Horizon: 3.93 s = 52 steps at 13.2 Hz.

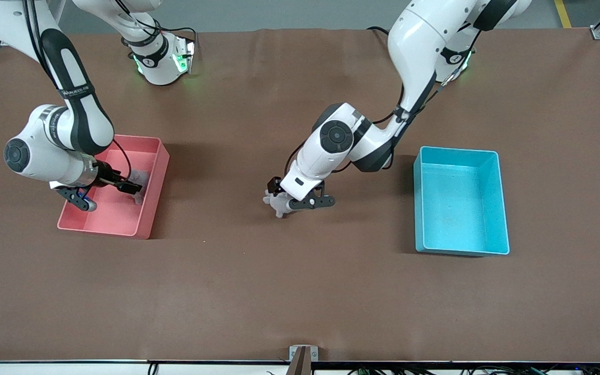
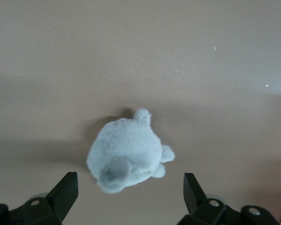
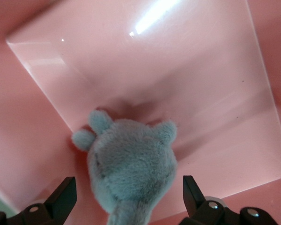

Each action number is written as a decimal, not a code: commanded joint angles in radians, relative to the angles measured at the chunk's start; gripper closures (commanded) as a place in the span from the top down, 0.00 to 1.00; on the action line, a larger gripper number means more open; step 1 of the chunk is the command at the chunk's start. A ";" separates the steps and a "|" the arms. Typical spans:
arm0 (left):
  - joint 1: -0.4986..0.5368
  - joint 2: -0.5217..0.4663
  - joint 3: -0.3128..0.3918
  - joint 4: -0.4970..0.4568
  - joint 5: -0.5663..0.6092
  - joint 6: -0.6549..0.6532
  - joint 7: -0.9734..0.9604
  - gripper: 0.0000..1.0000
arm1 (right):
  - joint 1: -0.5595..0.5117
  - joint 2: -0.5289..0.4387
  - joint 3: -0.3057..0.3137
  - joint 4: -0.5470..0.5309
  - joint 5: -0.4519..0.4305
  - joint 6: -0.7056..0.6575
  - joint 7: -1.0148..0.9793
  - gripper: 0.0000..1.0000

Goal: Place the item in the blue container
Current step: 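Grasp the plush with the left gripper while the right gripper reaches the pink box, then carry the plush to the blue box while the right gripper grasps another plush, then release the plush into the blue box while the right gripper sets another down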

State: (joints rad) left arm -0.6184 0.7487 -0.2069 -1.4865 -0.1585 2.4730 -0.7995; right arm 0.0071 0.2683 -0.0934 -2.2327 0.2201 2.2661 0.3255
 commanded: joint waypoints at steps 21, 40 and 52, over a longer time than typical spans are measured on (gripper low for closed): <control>-0.023 0.118 0.017 0.031 -0.006 0.126 0.016 0.30 | -0.022 0.069 0.004 0.101 0.071 -0.147 -0.040 0.03; 0.445 -0.445 0.027 -0.251 0.198 -0.537 0.759 0.22 | 0.546 0.126 0.008 0.508 -0.033 -0.200 0.956 0.01; 0.695 -0.364 0.027 -0.347 0.356 -0.522 1.069 0.22 | 0.774 0.393 0.004 0.625 -0.083 0.035 1.350 0.15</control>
State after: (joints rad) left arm 0.0608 0.3619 -0.1685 -1.8310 0.1658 1.9327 0.2587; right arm 0.7638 0.6297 -0.0773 -1.6428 0.1594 2.2856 1.6343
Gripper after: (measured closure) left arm 0.780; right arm 0.758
